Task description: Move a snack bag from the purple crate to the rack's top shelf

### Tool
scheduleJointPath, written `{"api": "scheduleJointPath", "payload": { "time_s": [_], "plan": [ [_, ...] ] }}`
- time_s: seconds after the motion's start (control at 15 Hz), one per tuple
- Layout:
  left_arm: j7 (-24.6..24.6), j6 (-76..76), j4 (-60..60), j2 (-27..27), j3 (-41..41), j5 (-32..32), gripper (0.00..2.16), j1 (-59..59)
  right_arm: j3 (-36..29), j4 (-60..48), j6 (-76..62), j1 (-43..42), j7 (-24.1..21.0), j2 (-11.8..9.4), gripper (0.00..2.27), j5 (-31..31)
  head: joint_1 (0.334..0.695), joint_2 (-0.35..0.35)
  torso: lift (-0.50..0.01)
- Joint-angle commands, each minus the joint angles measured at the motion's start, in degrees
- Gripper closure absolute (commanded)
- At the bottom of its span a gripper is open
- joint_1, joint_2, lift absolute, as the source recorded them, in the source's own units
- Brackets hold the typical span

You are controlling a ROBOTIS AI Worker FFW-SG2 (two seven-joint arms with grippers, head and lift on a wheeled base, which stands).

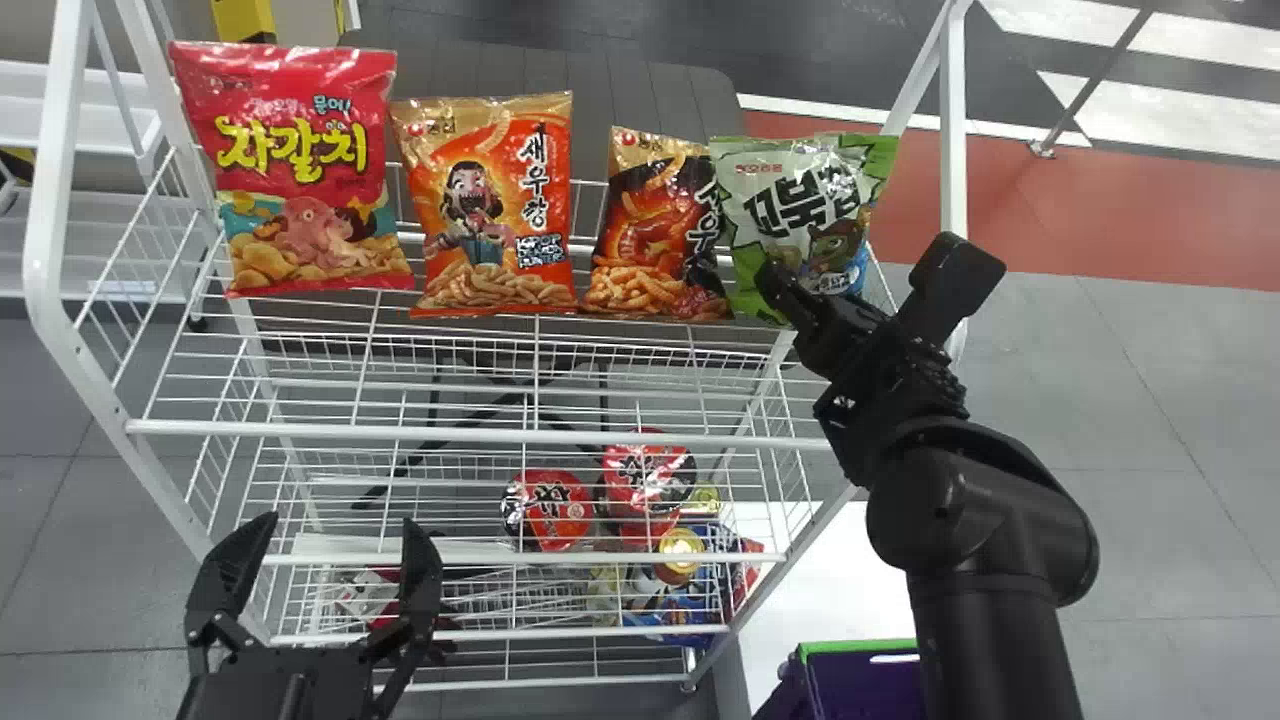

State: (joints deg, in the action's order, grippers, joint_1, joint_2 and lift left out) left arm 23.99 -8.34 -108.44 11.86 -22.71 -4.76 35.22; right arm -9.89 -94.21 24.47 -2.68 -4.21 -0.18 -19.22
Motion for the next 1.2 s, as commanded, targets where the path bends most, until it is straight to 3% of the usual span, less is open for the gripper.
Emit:
{"api": "scheduleJointPath", "payload": {
  "time_s": [0.0, 0.6, 0.67, 0.73, 0.8, 0.87, 0.93, 1.0, 1.13],
  "plan": [
    [0.00, 0.22, 0.16, 0.00, -0.14, -0.07, 0.14, -0.15, 0.14, -0.72, 0.10, 0.13, 1.22, 0.23, 0.14, 0.24, 0.695, -0.210, 0.000],
    [0.00, 0.22, 1.04, -0.09, -0.14, 0.02, 0.14, -0.77, 3.48, -7.31, 0.46, 3.30, 1.31, 0.23, 0.15, -0.03, 0.695, -0.171, 0.000],
    [0.00, 0.22, 1.56, -0.35, -0.14, 0.02, 0.14, -1.03, 3.83, -7.92, 0.46, 3.47, 1.31, 0.23, 0.24, 0.15, 0.695, -0.169, 0.000],
    [0.00, 0.22, 1.65, -0.35, -0.23, 0.02, 0.14, -1.12, 3.83, -8.10, 0.46, 3.47, 1.40, 0.23, 0.38, 0.41, 0.695, -0.168, 0.000],
    [0.00, 0.22, 1.65, -0.35, -0.23, 0.02, 0.14, -1.12, 3.83, -8.01, 0.46, 3.03, 1.40, 0.23, 0.77, 0.94, 0.695, -0.165, 0.000],
    [0.00, 0.22, 1.65, -0.35, -0.23, 0.02, 0.14, -1.12, 4.00, -8.01, 0.63, 2.86, 1.40, 0.23, 1.32, 1.38, 0.695, -0.164, 0.000],
    [0.00, 0.22, 1.65, -0.35, -0.23, 0.02, 0.14, -1.12, 4.18, -8.01, 1.16, 2.77, 1.66, 0.23, 1.66, 1.64, 0.695, -0.165, 0.000],
    [0.00, 0.22, 1.74, -0.35, -0.23, 0.02, 0.14, -1.12, 4.44, -8.01, 1.16, 2.77, 2.63, 0.23, 1.85, 2.17, 0.695, -0.164, 0.000],
    [0.09, 0.22, 1.74, -0.35, -0.23, 0.02, 0.14, -1.12, 4.79, -8.01, 1.16, 2.86, 2.54, 0.23, 1.90, 2.52, 0.695, -0.156, 0.000]
  ]
}}
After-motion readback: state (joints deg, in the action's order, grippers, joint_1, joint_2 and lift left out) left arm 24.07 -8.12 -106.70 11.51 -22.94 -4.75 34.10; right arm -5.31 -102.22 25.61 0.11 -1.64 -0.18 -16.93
